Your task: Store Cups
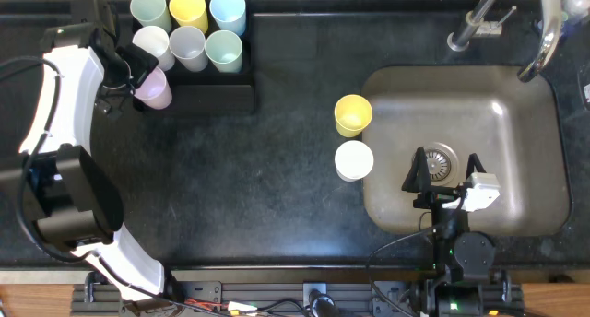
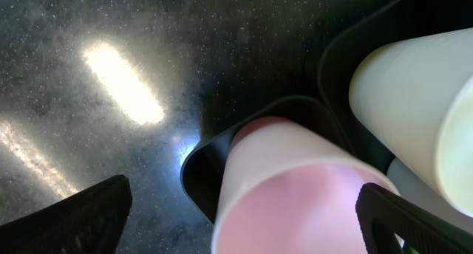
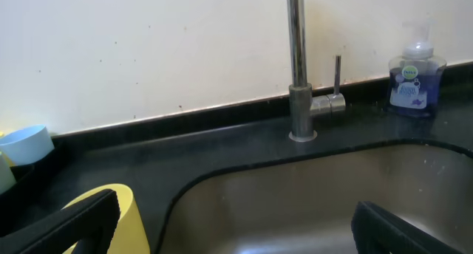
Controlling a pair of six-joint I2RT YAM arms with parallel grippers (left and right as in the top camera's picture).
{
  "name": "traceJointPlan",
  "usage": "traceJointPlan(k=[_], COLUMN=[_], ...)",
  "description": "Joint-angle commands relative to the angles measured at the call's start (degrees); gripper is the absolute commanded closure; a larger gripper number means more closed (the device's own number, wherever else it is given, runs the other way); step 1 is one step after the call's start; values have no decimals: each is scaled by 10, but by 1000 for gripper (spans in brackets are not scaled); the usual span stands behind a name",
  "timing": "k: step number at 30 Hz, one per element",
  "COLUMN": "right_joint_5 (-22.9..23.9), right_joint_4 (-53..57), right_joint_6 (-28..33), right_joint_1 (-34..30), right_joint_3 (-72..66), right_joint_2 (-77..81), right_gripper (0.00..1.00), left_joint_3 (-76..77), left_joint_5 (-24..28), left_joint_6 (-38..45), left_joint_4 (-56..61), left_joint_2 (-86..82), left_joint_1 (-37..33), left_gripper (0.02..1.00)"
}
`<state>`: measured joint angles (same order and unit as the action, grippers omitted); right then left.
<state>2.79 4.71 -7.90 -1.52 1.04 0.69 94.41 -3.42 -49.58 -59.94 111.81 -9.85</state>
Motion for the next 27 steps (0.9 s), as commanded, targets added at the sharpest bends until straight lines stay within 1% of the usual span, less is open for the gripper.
traceJointPlan(k=[1,5,8,11,15,17,19,22,24,27], right_joint_5=[-4,-4,-4,-4,-4,-4,-4,-4,-4,-4], right_joint_4=[-3,-3,-3,-3,-3,-3,-3,-3,-3,-3], right_joint_6=[0,0,0,0,0,0,0,0,0,0], right_joint_1=[-4,-4,-4,-4,-4,-4,-4,-4,-4,-4], right_joint_3=[-8,-8,-8,-8,-8,-8,-8,-8,-8,-8], right_joint_2=[-5,-5,-5,-5,-5,-5,-5,-5,-5,-5], right_gripper=[5,7,3,3,3,3,3,3,3,3], left_joint_3=[5,12,25,42,54,54,54,54,54,54], left_joint_5=[1,25,33,24,-39,-59,-56,-36,-19,5], left_joint_6=[-2,1,4,28,28,28,25,24,24,30], left_joint_4=[-2,-21,-44,-48,-32,-17,0,24,33,31], left_joint_2=[-63,-128,-175,-195,-184,-163,-136,-86,-61,-36], left_joint_1=[-3,6,42,121,273,348,402,459,480,491], left_gripper=[20,20,18,18,18,18,18,18,18,18])
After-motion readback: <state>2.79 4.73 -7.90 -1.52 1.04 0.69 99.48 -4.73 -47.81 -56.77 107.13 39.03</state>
